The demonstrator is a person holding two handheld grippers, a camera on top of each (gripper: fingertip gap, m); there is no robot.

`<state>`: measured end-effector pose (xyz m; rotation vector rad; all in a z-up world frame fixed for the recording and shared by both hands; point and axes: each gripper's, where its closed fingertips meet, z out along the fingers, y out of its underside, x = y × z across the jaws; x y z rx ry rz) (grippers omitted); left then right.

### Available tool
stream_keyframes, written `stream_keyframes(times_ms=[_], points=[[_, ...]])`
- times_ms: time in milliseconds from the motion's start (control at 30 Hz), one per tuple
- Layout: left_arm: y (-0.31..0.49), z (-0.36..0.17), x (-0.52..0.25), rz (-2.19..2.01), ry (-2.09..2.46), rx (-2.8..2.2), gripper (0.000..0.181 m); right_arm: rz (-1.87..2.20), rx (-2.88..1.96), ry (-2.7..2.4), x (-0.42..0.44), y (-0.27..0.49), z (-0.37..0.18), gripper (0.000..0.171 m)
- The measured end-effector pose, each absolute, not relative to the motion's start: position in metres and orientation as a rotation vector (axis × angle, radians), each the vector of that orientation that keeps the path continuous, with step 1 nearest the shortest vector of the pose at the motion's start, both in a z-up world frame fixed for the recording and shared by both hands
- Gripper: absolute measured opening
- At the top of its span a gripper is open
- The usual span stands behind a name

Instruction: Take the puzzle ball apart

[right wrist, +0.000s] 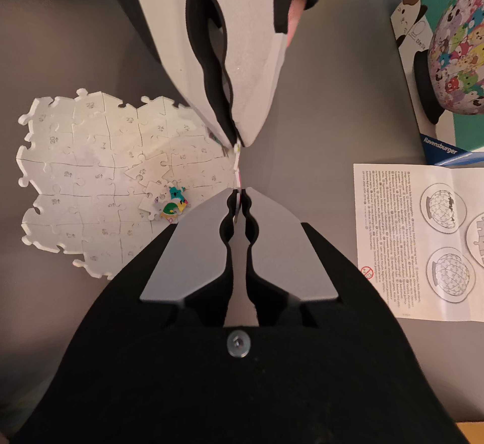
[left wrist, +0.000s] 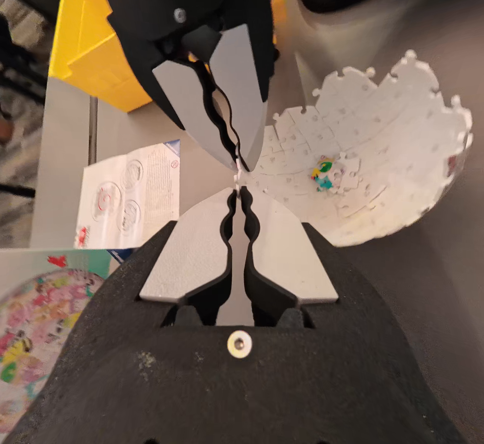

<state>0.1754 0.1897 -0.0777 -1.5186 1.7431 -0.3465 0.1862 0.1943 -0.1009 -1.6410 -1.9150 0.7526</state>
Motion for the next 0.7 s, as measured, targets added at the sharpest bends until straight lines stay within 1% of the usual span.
stream_keyframes(times_ms=[67, 167, 433, 533, 633, 700], points=[[0.192, -0.079, 0.173, -0.312, 1.836, -1.463, 0.004, 0.757, -1.629, -1.917, 0.185, 0.194, -0.101, 0.004], [0.193, -0.079, 0.172, -0.411, 1.897, -1.534, 0.004, 0.758, -1.622, -1.922, 0.184, 0.194, -0.100, 0.004], [0.194, -0.079, 0.176, -0.713, 1.841, -1.645, 0.004, 0.771, -1.615, -1.922, 0.185, 0.193, -0.099, 0.004], [0.185, -0.078, 0.179, -0.859, 1.825, -1.668, 0.014, 0.770, -1.613, -1.925, 0.185, 0.193, -0.099, 0.004], [0.184, -0.083, 0.181, -0.868, 1.842, -1.669, 0.015, 0.768, -1.612, -1.929, 0.185, 0.192, -0.099, 0.004], [0.187, -0.086, 0.181, -0.854, 1.844, -1.685, 0.009, 0.768, -1.614, -1.930, 0.186, 0.192, -0.099, 0.004]])
